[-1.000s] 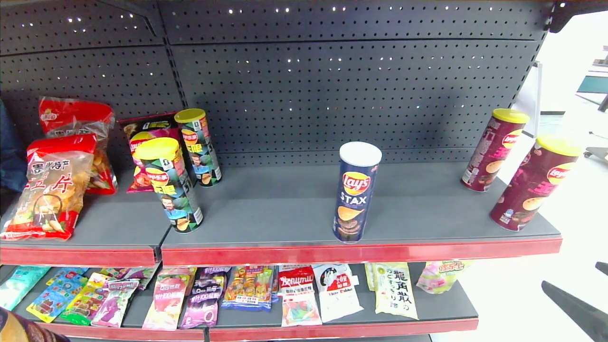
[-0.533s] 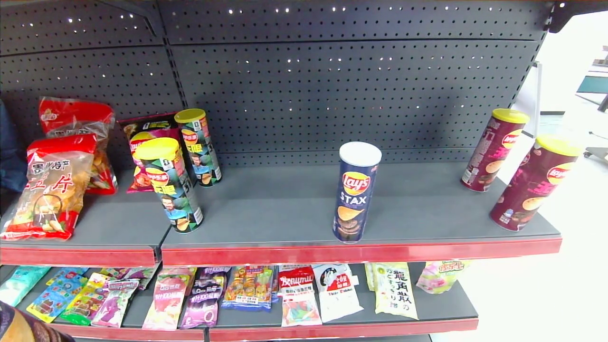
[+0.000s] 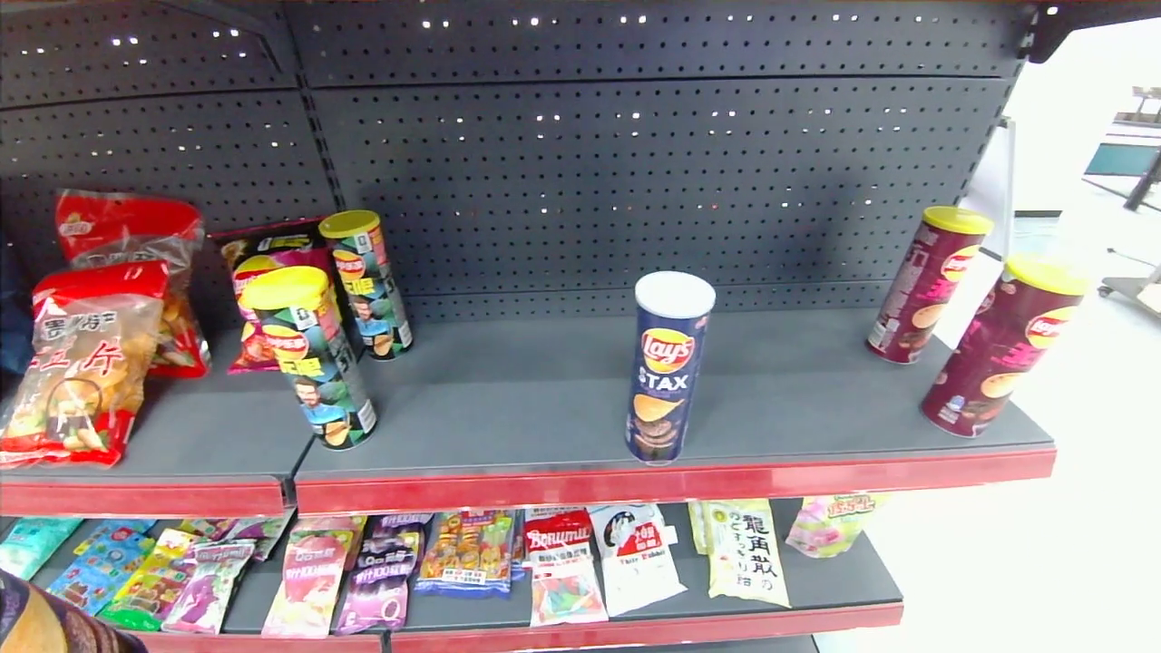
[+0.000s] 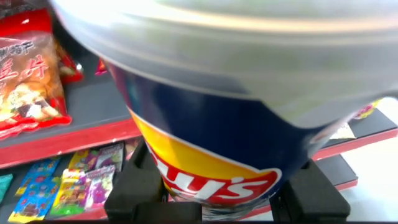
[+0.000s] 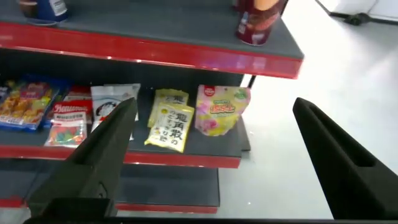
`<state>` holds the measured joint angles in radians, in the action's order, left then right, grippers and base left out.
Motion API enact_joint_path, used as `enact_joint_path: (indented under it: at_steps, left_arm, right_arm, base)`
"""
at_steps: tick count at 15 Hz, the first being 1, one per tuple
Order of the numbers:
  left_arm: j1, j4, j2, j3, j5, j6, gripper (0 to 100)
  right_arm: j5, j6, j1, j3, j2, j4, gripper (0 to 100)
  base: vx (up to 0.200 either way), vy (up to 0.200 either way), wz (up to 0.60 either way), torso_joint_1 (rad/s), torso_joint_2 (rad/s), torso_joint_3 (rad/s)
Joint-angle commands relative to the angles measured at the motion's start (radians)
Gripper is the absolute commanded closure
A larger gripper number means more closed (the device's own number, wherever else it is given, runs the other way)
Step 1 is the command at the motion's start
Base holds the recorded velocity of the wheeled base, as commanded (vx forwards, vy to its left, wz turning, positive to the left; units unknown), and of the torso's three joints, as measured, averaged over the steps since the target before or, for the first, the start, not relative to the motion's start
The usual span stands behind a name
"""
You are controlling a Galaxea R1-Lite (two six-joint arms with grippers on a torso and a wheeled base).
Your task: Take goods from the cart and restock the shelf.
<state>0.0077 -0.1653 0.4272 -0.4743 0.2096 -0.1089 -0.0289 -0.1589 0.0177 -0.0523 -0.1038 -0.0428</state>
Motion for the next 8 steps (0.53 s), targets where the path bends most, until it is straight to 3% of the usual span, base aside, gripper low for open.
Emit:
enact_joint_path:
  at_steps: [1, 3, 8]
  left_arm:
    - [0.002, 0.0, 0.002, 0.002, 0.001, 0.0, 100]
    - [0.0, 0.0, 0.002, 0.002, 0.001, 0.0, 100]
    - [0.002, 0.015, 0.061, -0.023, 0.001, 0.0, 100]
  right_arm:
    - [0.0, -0.001, 0.001, 0.0, 0.007, 0.0, 0]
    - [0.001, -0.001, 0.005, 0.0, 0.004, 0.0, 0]
    - [0.004, 0.009, 0.008, 0.0, 0.044, 0.0, 0]
  base:
    - [0.0, 0.0, -0.6, 0.002, -0.01, -0.002]
    - [0.0, 0.0, -0.6, 0.012, 0.0, 0.002]
    - [0.0, 0.0, 0.0, 0.0, 0.0, 0.0]
